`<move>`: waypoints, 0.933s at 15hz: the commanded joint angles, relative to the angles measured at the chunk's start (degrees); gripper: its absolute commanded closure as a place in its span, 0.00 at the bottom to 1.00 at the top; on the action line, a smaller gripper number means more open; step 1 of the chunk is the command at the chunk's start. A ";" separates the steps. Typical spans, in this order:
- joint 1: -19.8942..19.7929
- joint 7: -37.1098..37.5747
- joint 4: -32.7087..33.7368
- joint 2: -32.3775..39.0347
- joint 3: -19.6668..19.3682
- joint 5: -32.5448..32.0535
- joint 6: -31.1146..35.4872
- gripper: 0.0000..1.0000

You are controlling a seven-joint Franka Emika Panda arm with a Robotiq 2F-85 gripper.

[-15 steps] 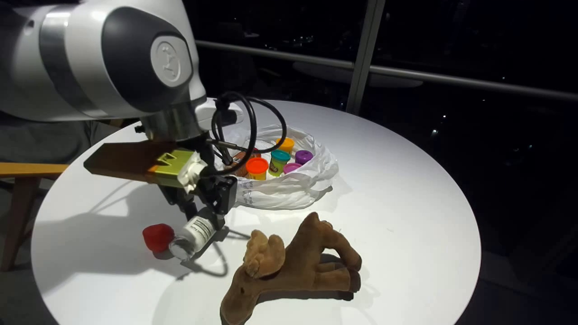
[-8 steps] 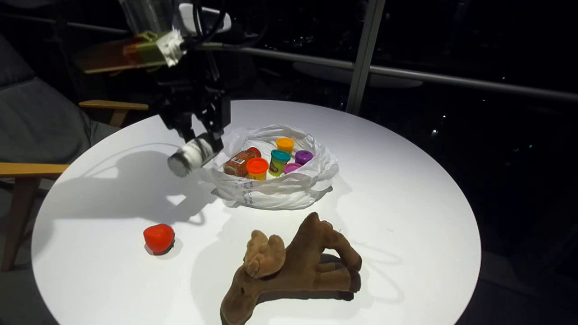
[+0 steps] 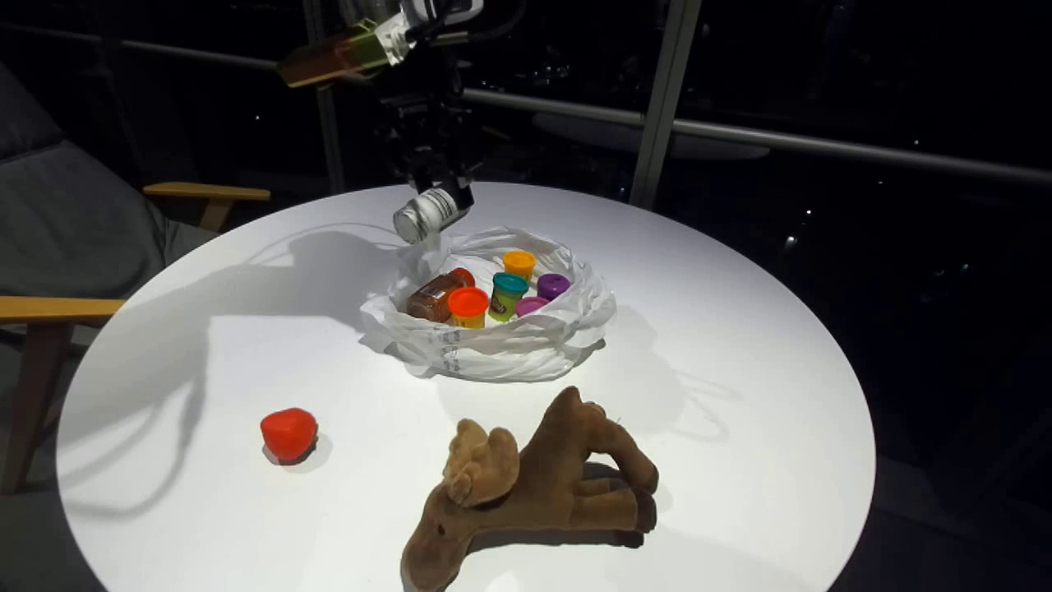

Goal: Put the things on the table in the plastic bag

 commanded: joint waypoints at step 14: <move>3.36 2.09 40.75 27.87 -3.27 1.34 -18.94 0.00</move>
